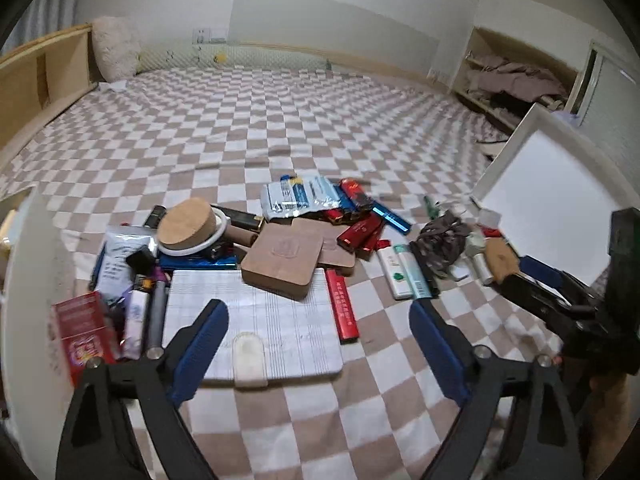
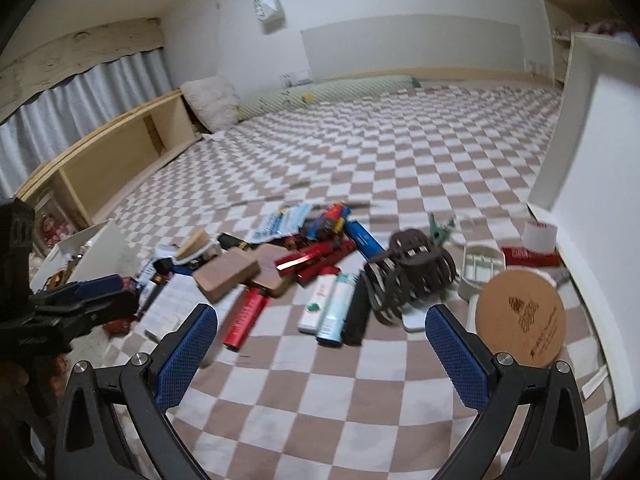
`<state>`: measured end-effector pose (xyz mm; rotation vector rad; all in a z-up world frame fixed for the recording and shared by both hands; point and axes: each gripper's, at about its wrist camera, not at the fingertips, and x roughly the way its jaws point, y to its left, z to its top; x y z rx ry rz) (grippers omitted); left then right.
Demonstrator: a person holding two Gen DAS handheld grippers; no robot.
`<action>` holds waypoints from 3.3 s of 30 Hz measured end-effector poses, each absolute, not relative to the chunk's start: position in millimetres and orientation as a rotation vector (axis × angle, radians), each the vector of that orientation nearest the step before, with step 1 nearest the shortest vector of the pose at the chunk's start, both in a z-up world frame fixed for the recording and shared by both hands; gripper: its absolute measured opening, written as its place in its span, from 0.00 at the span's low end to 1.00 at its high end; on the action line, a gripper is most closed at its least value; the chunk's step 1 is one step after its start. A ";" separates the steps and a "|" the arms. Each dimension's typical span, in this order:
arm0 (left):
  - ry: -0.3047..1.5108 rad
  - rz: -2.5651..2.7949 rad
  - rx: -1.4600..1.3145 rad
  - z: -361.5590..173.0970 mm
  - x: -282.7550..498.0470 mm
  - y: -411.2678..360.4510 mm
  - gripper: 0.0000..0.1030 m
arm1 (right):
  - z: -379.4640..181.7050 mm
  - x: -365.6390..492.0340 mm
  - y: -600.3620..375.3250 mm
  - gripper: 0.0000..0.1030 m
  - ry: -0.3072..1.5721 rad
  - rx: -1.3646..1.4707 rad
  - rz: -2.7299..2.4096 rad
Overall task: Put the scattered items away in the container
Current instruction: 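Grasp the wooden square hook pad with the left gripper while the right grasps the cork coaster, then lift the wooden hook pad with the left gripper and adjust its hold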
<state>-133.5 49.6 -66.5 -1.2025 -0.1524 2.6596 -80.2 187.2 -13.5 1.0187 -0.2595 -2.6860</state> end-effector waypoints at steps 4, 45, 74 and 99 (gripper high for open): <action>-0.105 2.662 -1.234 -82.7 -154.8 54.7 0.88 | -27.3 -83.9 199.4 1.00 -0.332 1.058 -2.674; -0.005 2.732 -1.251 -114.3 -191.7 36.8 0.69 | -69.5 -98.2 251.3 1.00 -0.604 1.241 -2.733; 0.046 2.696 -1.278 -127.6 -119.9 32.9 0.72 | -88.4 -133.5 310.6 1.00 -0.412 1.450 -2.886; 0.083 2.701 -1.260 -134.8 -130.0 44.3 0.69 | -77.8 -110.4 278.2 0.96 -0.326 1.415 -2.842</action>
